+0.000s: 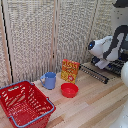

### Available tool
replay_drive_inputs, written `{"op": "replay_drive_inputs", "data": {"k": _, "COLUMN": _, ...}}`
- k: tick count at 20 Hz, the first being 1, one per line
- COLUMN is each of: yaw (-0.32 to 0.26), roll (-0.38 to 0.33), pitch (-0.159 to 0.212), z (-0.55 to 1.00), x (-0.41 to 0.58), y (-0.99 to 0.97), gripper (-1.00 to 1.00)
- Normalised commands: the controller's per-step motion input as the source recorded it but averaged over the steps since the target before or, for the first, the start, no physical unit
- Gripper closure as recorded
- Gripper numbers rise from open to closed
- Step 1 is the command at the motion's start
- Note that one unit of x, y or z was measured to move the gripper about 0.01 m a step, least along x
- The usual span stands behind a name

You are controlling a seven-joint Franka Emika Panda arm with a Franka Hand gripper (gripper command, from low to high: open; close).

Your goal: Extend the gripper towards the oven tray handle. Grasp the handle and carefully pull the tray out of the oven. Move the gripper above the red bowl. Grab the red bowl gently. Lift the bowl and place it onto the oven tray.

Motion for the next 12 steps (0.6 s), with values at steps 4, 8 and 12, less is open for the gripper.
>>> {"op": "replay_drive_inputs", "data": {"k": 4, "yaw": 0.061, "roll": 0.000, "pitch": -0.006, "z": 0.07, "x": -0.035, "y": -0.68, "gripper": 1.00}}
{"op": "replay_drive_inputs", "data": {"k": 8, "yaw": 0.048, "roll": 0.000, "pitch": 0.000, "z": 0.07, "x": -0.060, "y": -0.49, "gripper": 1.00}}
{"op": "replay_drive_inputs", "data": {"k": 12, "yaw": 0.013, "roll": 0.000, "pitch": -0.005, "z": 0.06, "x": -0.109, "y": -0.30, "gripper": 1.00}}
